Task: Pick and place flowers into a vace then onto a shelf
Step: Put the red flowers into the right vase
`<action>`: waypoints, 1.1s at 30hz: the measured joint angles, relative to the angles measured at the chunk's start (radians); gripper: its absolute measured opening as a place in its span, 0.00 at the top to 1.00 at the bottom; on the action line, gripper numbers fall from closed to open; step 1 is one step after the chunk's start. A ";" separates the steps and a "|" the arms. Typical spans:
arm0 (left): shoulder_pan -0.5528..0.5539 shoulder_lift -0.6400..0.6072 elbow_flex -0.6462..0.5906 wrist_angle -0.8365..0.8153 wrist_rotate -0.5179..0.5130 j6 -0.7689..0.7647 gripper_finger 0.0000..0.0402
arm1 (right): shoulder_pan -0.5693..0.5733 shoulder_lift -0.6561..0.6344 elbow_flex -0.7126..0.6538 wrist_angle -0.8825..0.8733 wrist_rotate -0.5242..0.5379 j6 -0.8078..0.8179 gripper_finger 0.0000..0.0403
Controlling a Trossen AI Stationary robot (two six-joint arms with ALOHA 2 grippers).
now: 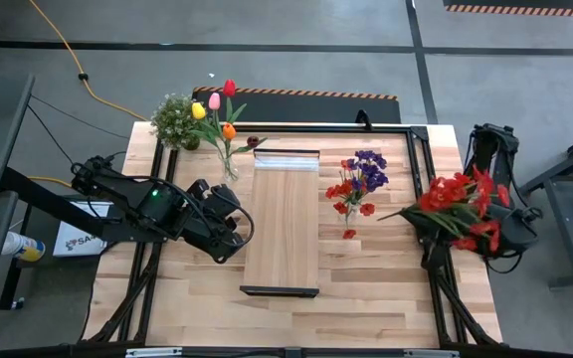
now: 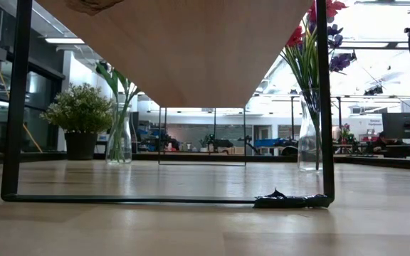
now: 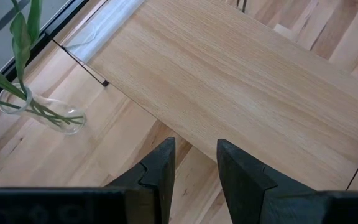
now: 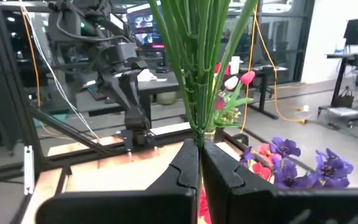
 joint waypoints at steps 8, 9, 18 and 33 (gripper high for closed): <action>0.000 0.000 0.000 0.000 0.000 0.003 0.62 | 0.017 0.000 0.000 -0.055 0.000 0.031 1.00; 0.000 0.000 0.000 0.000 0.000 0.003 0.62 | 0.017 0.002 0.000 -0.073 0.000 0.058 1.00; 0.000 0.000 0.000 -0.001 0.000 0.003 0.62 | -0.013 0.085 0.000 -0.326 0.000 0.325 1.00; 0.000 0.000 0.000 0.000 0.052 0.000 0.62 | -0.252 0.133 0.000 -0.812 -0.249 0.771 1.00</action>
